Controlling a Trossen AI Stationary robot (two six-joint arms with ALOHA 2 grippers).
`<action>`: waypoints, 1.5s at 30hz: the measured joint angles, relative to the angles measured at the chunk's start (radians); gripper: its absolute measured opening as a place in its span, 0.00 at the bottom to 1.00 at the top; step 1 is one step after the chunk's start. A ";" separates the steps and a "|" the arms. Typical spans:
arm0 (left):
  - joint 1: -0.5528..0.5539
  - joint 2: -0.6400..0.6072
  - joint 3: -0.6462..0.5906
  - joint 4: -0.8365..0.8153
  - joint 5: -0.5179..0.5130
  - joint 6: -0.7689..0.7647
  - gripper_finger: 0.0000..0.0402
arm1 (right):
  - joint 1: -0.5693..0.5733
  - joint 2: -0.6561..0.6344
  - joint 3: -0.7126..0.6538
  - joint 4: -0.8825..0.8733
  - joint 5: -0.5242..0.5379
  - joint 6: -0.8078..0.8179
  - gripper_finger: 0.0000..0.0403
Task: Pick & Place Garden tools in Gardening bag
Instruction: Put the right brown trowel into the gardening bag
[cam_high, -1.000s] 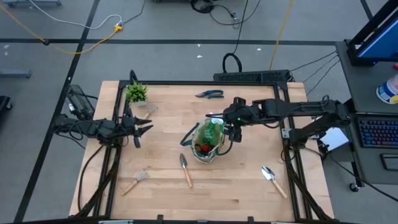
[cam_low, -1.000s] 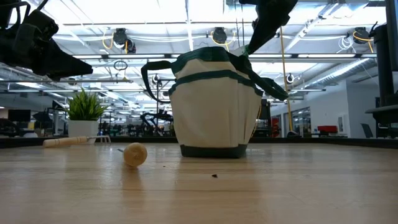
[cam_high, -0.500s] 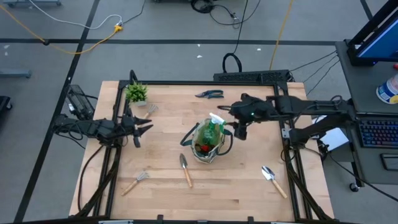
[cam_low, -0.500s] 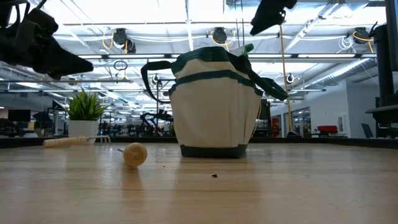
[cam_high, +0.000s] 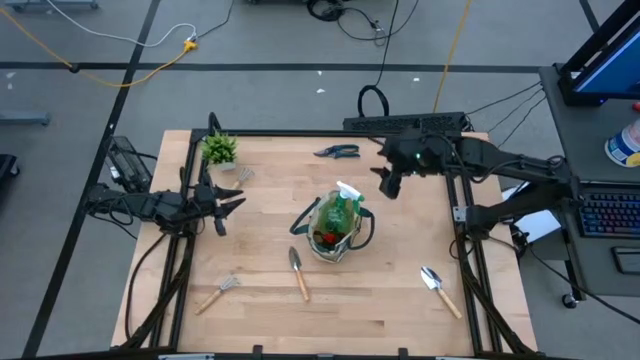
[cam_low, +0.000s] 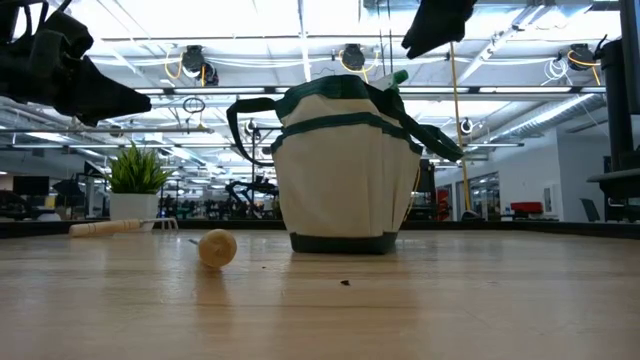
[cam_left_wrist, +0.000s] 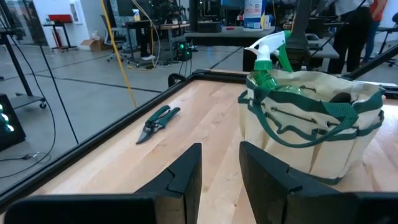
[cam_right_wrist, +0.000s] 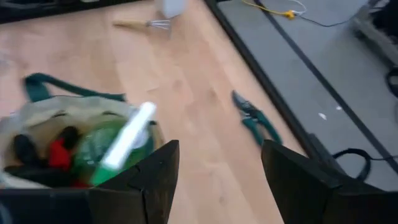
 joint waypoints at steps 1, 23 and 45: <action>0.000 0.000 0.000 0.000 0.000 0.000 0.28 | -0.019 0.001 0.000 0.003 -0.001 -0.013 0.55; 0.000 0.000 0.000 -0.001 0.000 -0.002 0.28 | -0.319 0.162 0.002 0.197 -0.298 -0.313 0.55; 0.000 0.000 0.000 -0.036 0.000 -0.057 0.28 | -0.454 0.420 0.000 0.247 -0.425 -0.492 0.55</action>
